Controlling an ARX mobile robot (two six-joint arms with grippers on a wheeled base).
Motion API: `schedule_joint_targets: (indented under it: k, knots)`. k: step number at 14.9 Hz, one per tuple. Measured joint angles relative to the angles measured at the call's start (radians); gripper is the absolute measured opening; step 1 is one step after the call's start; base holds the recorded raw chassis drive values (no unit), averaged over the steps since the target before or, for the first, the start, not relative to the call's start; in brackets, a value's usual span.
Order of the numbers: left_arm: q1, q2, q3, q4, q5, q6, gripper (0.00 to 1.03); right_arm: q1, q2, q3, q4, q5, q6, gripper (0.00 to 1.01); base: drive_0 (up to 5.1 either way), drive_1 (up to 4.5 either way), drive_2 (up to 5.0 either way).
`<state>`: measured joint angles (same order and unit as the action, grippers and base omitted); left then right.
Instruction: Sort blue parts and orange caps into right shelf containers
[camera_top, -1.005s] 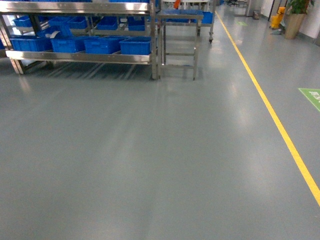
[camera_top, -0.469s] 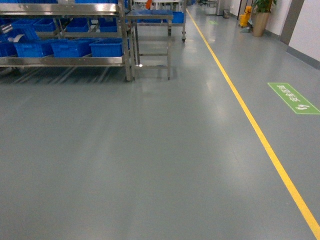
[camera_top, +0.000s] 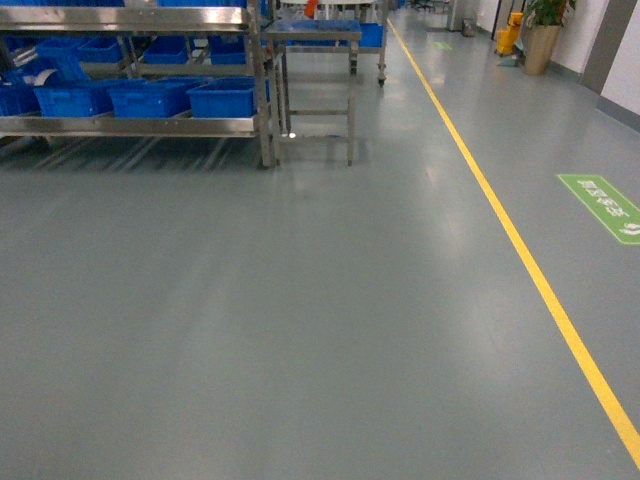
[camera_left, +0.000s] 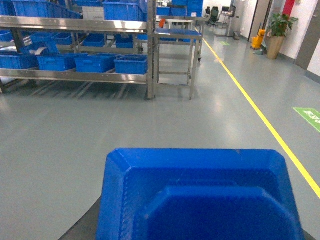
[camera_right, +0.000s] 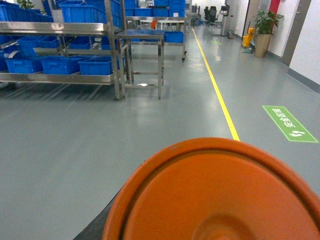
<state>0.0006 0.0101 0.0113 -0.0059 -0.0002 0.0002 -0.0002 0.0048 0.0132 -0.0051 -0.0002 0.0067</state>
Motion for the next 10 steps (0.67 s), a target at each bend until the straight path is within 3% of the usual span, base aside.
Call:
schedule_joint_targets:
  k: [10]
  knots:
    - [0.000,0.000,0.000,0.000,0.000,0.000,0.41,0.000,0.000,0.000,0.002,0.000,0.000,0.42,0.0,4.31,-4.3]
